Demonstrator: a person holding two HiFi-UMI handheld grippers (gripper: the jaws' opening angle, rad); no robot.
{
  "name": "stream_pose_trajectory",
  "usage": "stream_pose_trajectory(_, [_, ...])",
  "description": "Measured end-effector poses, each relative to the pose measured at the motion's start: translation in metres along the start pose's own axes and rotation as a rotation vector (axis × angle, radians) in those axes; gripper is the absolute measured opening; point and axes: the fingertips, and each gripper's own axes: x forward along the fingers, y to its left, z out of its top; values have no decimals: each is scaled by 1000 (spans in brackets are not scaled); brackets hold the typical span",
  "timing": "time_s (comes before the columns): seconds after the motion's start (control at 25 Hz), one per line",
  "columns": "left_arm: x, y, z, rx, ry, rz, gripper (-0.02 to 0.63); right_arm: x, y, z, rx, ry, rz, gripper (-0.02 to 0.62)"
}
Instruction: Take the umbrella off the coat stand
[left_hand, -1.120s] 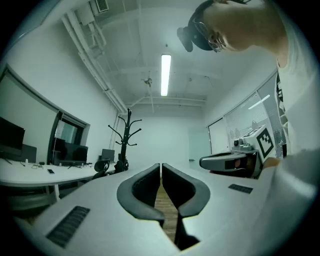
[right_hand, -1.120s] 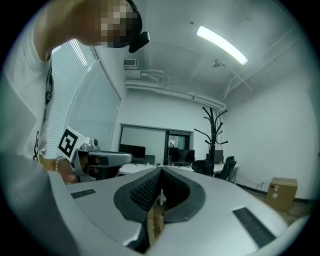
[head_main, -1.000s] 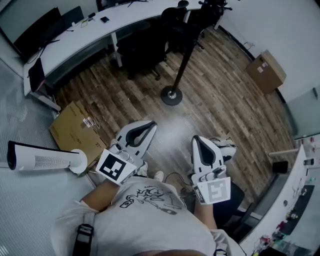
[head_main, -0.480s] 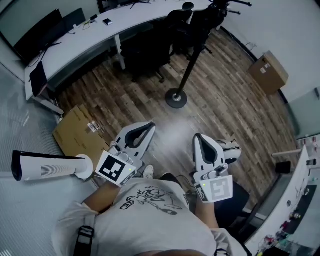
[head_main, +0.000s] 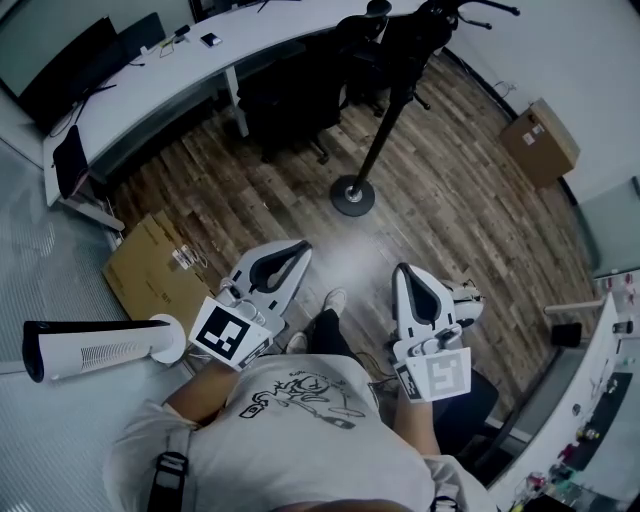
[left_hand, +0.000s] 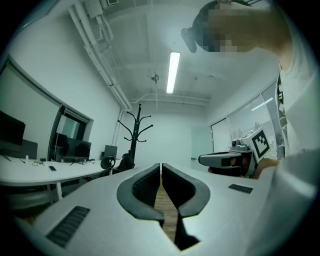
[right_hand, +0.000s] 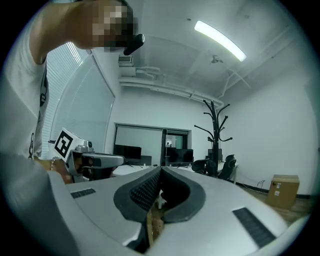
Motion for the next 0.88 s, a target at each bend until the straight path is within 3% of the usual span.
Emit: stream_pose_trajectory(0.88, [212, 55, 11, 26, 7, -4, 31, 110, -191, -3, 16, -15, 12, 9])
